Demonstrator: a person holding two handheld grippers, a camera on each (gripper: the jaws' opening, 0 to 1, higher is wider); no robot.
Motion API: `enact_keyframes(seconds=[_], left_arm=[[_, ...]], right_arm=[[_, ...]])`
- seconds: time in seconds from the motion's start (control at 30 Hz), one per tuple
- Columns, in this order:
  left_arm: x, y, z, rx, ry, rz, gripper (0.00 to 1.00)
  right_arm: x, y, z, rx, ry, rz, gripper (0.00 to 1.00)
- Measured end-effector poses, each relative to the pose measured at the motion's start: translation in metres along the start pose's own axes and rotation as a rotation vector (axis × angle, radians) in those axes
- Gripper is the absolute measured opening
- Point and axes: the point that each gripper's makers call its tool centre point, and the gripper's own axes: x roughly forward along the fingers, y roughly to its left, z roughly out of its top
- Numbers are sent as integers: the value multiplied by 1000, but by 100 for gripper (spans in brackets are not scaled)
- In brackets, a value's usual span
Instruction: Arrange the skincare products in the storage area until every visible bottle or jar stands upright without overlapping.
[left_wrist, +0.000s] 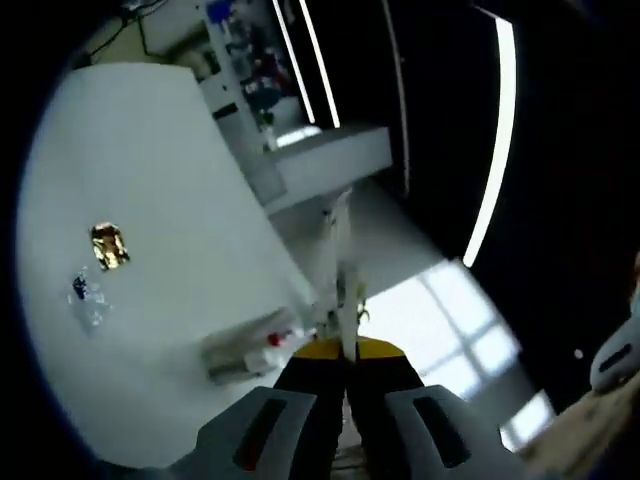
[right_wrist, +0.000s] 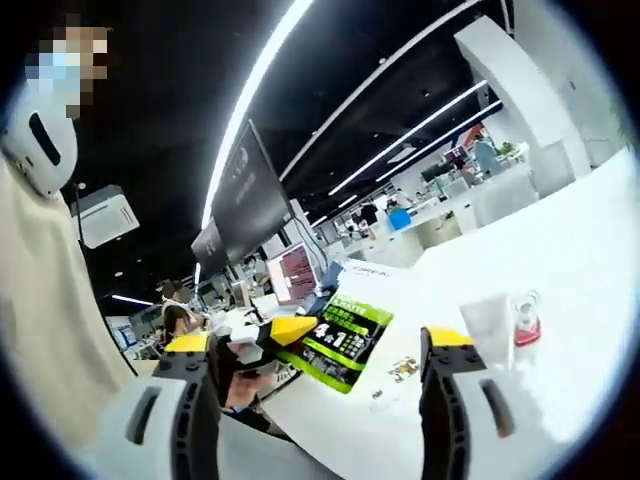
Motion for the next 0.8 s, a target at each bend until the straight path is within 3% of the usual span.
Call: enact_keyframes(seconds=[0.07, 0.37, 0.57, 0.8], left_arm=[[1, 7, 6, -151, -51, 8, 0], [14, 47, 6, -282, -115, 55, 0], [17, 79, -5, -288, -100, 143, 0], [17, 103, -22, -322, -97, 192, 0]], right_arm=[[-4, -8, -6, -8, 17, -32, 86], [-21, -39, -34, 3, 79, -141, 89], [-29, -57, -52, 0, 115, -200, 90], [-40, -70, -68, 16, 137, -254, 91]])
